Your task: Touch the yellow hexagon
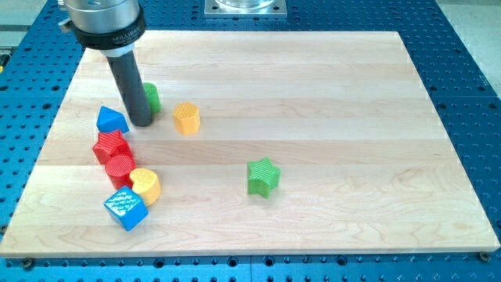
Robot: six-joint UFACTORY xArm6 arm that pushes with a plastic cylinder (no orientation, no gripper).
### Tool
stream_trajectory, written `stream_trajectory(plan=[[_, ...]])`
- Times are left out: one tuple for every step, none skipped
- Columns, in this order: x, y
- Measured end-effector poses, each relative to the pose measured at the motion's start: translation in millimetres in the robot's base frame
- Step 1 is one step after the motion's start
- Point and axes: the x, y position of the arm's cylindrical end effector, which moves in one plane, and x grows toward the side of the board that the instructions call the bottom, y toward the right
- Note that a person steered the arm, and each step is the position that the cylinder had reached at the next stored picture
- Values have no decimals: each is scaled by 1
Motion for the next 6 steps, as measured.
stream_trajectory(plan=[[10,-29],[12,-22],[15,26],[31,52],[56,72],[86,93]])
